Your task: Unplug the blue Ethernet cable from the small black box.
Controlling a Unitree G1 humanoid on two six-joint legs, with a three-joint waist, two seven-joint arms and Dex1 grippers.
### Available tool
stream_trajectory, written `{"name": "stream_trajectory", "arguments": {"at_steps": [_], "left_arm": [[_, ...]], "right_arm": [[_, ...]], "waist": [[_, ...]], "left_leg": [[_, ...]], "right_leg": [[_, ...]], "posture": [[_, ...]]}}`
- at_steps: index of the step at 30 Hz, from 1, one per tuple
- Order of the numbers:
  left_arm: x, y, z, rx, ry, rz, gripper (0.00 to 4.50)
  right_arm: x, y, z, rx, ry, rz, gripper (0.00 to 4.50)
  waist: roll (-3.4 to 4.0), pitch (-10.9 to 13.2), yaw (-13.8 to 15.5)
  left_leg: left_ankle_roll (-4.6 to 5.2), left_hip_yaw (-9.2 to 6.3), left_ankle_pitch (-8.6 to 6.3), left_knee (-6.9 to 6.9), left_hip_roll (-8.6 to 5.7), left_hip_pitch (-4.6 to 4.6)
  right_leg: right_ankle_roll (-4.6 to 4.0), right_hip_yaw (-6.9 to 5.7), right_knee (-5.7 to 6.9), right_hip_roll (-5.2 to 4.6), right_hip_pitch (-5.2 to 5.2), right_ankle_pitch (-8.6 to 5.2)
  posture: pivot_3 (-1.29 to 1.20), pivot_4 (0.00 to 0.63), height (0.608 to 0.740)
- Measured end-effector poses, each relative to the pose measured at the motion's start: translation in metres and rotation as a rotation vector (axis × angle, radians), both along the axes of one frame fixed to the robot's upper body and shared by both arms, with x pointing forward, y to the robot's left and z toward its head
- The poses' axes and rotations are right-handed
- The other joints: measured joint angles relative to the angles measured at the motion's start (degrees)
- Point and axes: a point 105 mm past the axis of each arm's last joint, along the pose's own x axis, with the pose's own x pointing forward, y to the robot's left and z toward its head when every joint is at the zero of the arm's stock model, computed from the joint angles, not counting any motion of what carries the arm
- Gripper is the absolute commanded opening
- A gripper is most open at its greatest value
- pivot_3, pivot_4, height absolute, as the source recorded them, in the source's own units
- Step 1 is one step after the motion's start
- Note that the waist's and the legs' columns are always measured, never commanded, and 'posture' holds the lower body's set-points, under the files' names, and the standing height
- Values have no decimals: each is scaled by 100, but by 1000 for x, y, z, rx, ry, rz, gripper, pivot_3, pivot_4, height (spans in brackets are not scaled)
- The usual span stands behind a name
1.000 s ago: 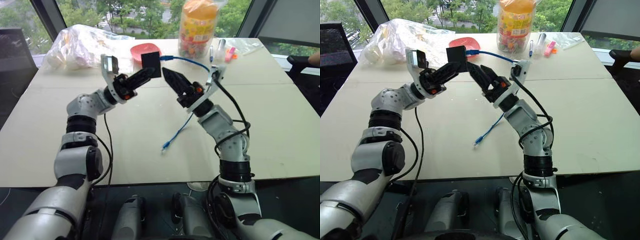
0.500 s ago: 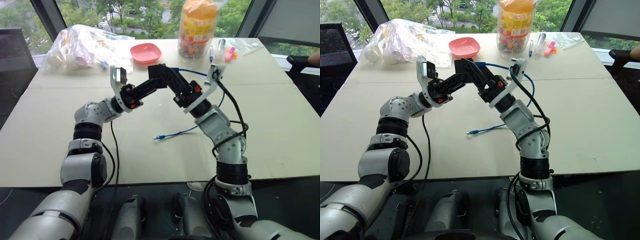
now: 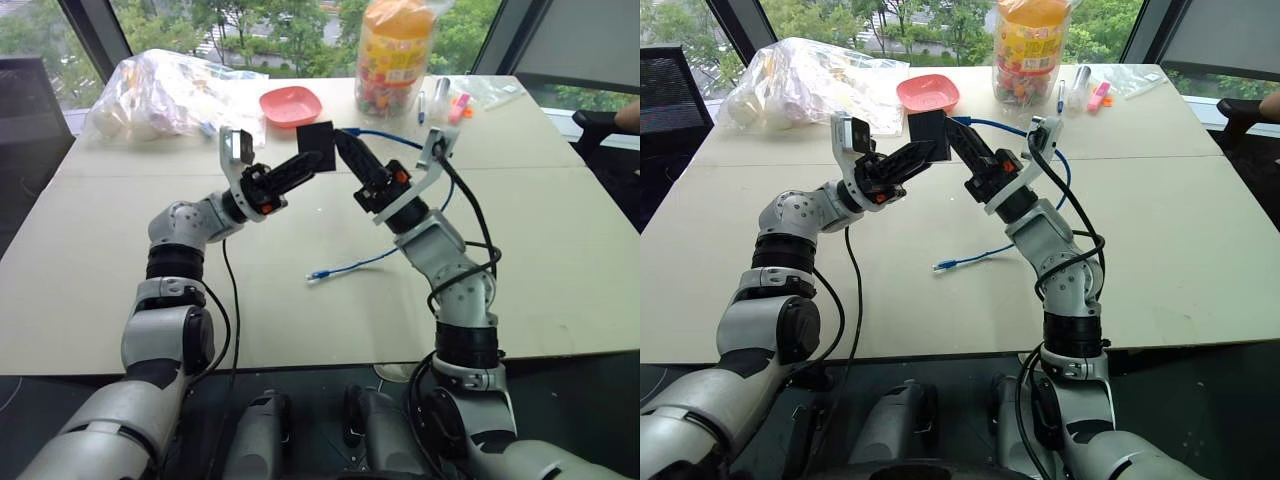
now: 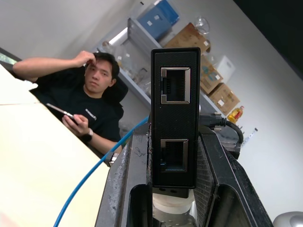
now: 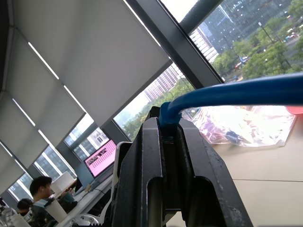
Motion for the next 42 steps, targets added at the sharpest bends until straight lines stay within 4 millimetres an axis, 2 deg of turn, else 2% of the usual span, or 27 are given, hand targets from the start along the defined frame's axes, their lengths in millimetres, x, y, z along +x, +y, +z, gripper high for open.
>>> {"name": "stream_trajectory", "arguments": {"at_steps": [9,10,13,15,18,20,23,26,28,30,32,35,39,42], "left_arm": [[9,8,-5,36,30,50,497],[13,18,-2,36,21,95,497],[19,59,13,24,-31,228,497],[19,65,17,12,-46,248,497],[19,48,11,2,-30,205,497],[23,32,3,64,-52,221,497],[37,16,-11,222,-125,363,497],[48,-1,-29,390,-250,514,497],[48,-16,-42,445,-312,565,497],[48,-27,-51,480,-358,603,497],[49,-35,-51,500,-406,639,497],[53,-39,-57,540,-435,689,497],[64,-36,-73,617,-409,771,497],[70,-34,-79,679,-412,820,497]], "right_arm": [[13,-3,-5,32,77,-17,15],[15,-11,-1,45,71,-47,15],[26,-55,-1,66,72,-192,15],[29,-72,-1,80,74,-248,15],[31,-67,-2,69,80,-237,15],[36,-69,-7,19,97,-259,15],[54,-94,-23,-149,169,-375,15],[72,-125,-55,-358,312,-488,15],[78,-145,-82,-504,402,-546,869],[79,-151,-101,-578,449,-546,1741],[80,-151,-113,-620,464,-528,2782],[81,-148,-118,-677,445,-510,4434],[72,-125,-110,-743,344,-405,4434],[54,-99,-102,-754,242,-289,4434]], "waist": [[0,0,-1],[0,0,-1],[0,0,-3],[0,0,23],[0,0,32],[0,0,18],[0,0,16],[0,0,18],[0,0,19],[-1,0,5],[-1,0,-16],[-1,0,-6],[-1,0,5],[-1,0,19]], "left_leg": [[0,1,0,0,0,-1],[0,0,0,0,0,-1],[0,3,0,-4,0,-1],[0,1,0,-6,-1,-2],[0,2,0,-3,-3,-2],[0,7,0,-1,-5,-2],[0,10,0,-1,-9,0],[0,14,0,-5,-9,0],[1,18,0,-9,-9,-3],[1,24,0,-11,-8,-5],[1,30,0,-11,-8,-3],[1,28,0,-8,-4,2],[1,22,0,-4,4,-1],[2,19,0,-5,3,-5]], "right_leg": [[0,0,0,0,-2,0],[0,0,0,0,-2,0],[0,0,-3,-1,-4,0],[0,0,-3,-1,-2,-1],[1,0,-5,-4,1,0],[0,2,-8,-7,2,0],[-1,3,-9,-13,3,0],[-1,4,-7,-14,1,0],[0,5,-9,-12,-4,0],[0,6,-8,-7,-10,0],[1,11,-5,-1,-15,1],[7,10,-1,5,-13,-2],[12,9,-2,4,-14,-4],[15,9,-5,1,-13,-7]], "posture": [[0,150,740],[0,150,740],[0,150,740],[0,150,740],[0,150,740],[0,150,740],[0,150,740],[0,150,740],[0,150,740],[0,150,740],[0,150,740],[0,150,740],[0,150,740],[0,150,740]]}}
